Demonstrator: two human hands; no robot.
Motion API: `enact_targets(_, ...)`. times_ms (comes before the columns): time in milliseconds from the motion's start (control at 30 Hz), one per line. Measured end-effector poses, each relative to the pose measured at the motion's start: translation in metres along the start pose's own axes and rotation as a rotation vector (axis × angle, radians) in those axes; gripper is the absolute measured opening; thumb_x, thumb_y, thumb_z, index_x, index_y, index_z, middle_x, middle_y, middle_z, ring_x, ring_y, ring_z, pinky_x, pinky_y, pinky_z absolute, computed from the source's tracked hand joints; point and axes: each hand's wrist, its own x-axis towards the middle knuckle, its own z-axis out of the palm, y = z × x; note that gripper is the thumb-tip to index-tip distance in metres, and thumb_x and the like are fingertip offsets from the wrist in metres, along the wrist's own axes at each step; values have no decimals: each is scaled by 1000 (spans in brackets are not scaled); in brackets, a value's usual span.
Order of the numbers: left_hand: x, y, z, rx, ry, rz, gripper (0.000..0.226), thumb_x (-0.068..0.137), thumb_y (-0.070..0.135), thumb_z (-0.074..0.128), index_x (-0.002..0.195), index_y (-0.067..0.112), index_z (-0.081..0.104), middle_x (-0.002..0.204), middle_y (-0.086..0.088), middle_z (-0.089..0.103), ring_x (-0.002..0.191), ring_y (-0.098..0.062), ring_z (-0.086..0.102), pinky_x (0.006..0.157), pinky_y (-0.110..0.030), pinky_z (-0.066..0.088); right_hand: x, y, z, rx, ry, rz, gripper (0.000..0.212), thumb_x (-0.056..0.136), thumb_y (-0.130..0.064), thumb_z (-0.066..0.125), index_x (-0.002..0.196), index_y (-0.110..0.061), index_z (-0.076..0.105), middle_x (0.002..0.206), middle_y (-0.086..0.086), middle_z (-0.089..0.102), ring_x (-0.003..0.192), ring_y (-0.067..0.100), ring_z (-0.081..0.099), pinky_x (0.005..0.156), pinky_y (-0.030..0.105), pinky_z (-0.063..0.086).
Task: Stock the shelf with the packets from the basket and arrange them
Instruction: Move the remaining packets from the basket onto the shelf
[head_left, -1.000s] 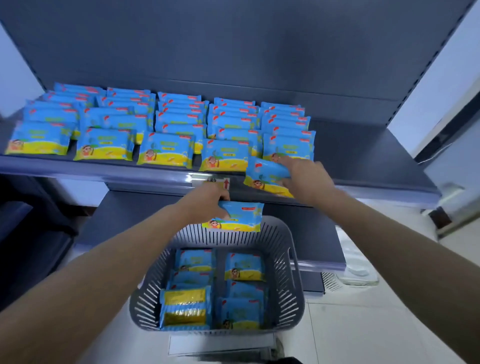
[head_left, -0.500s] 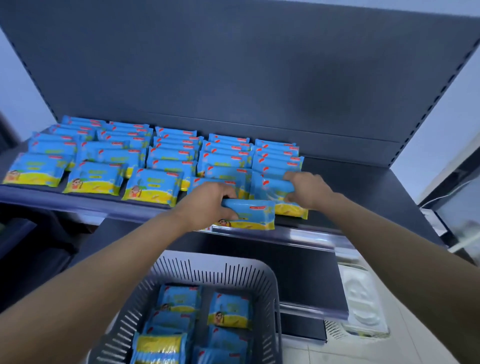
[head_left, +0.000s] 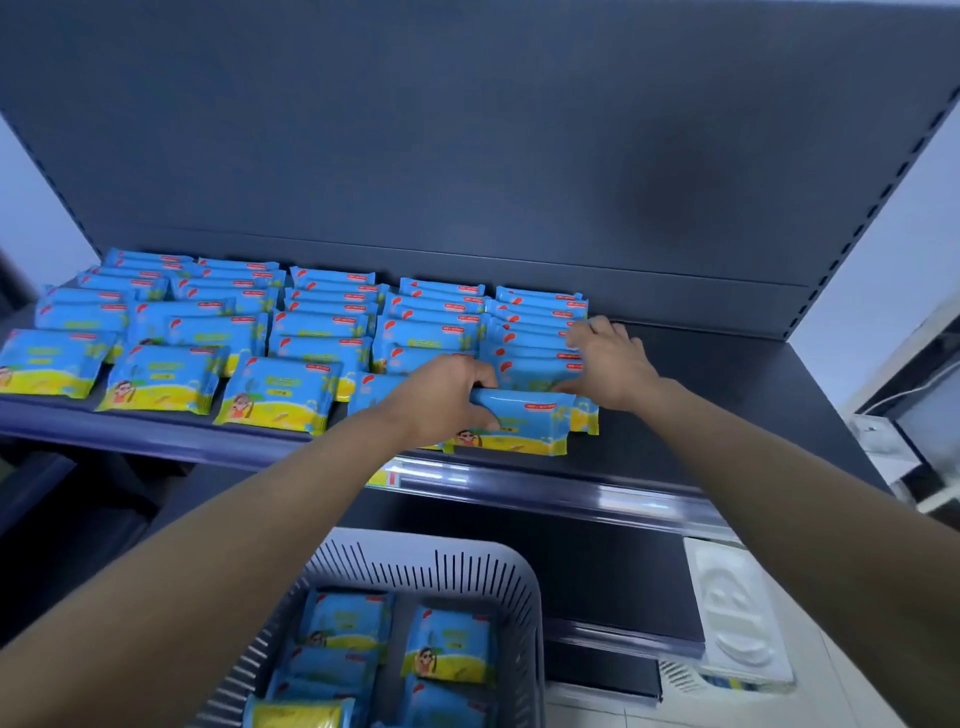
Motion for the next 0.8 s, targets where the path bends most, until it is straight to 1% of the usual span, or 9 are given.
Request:
enact_targets(33, 6, 1, 4, 5, -8, 3, 20, 74, 19, 78, 81, 10, 61, 75, -2, 58, 63, -17, 51, 52, -22, 37, -2, 3, 0, 30, 0, 4, 69, 76, -46, 72, 131, -18, 41, 131, 6, 39, 122, 26, 34, 99, 41, 31)
enact_targets(100, 17, 3, 13, 26, -21, 8, 21, 75, 20, 77, 88, 10, 64, 83, -5, 62, 72, -22, 56, 59, -27, 43, -6, 9, -3, 120, 19, 16, 62, 80, -39, 70, 133, -19, 43, 130, 5, 43, 124, 27, 36, 100, 42, 32)
enact_targets(167, 27, 5, 22, 46, -21, 5, 29, 77, 21, 75, 101, 8, 65, 91, -6, 64, 81, -25, 59, 66, -29, 46, -11, 17, -8, 209, 109, 15, 47, 86, -29, 63, 129, -17, 48, 125, 7, 50, 120, 27, 42, 99, 41, 35)
enact_targets(267, 39, 7, 32, 93, 5, -4, 46, 79, 27, 73, 119, 10, 59, 110, -6, 62, 99, -25, 57, 78, -28, 44, -23, 24, -15, 208, 251, 2, 30, 91, -20, 56, 120, -11, 54, 116, 9, 56, 108, 27, 49, 93, 41, 42)
enact_targets(333, 46, 5, 39, 193, 35, 23, 53, 80, 33, 71, 125, 10, 55, 118, -8, 58, 109, -24, 51, 90, -31, 41, -31, 24, -15, 187, 281, -10, 28, 91, -19, 56, 118, -10, 55, 114, 9, 58, 105, 26, 51, 92, 42, 43)
enact_targets(433, 48, 3, 46, 360, 100, 81, 57, 81, 40, 67, 128, 12, 51, 124, -8, 53, 118, -24, 41, 100, -33, 30, -41, 18, -14, 154, 293, -26, 31, 91, -20, 56, 120, -11, 54, 116, 9, 57, 107, 27, 50, 93, 41, 41)
enact_targets(600, 30, -4, 34, 337, 237, 154, 55, 82, 32, 68, 129, 11, 49, 126, -8, 50, 121, -26, 40, 103, -31, 23, -56, -3, -13, 106, 326, -90, 36, 91, -21, 55, 126, -11, 53, 124, 8, 54, 114, 28, 47, 97, 41, 37)
enact_targets(733, -14, -21, 16, 270, 376, 248, 46, 80, 23, 70, 120, 5, 57, 116, -13, 57, 112, -31, 47, 97, -31, 27, -76, -37, 0, 124, 393, -218, 31, 89, -18, 59, 118, -7, 58, 117, 11, 58, 112, 32, 50, 92, 42, 38)
enact_targets(800, -46, -39, 16, 251, 391, 272, 41, 78, 20, 72, 113, 3, 61, 109, -15, 60, 106, -34, 52, 94, -33, 30, -91, -59, 16, 139, 360, -282, 29, 88, -17, 59, 115, -7, 59, 113, 12, 59, 109, 32, 50, 91, 43, 38)
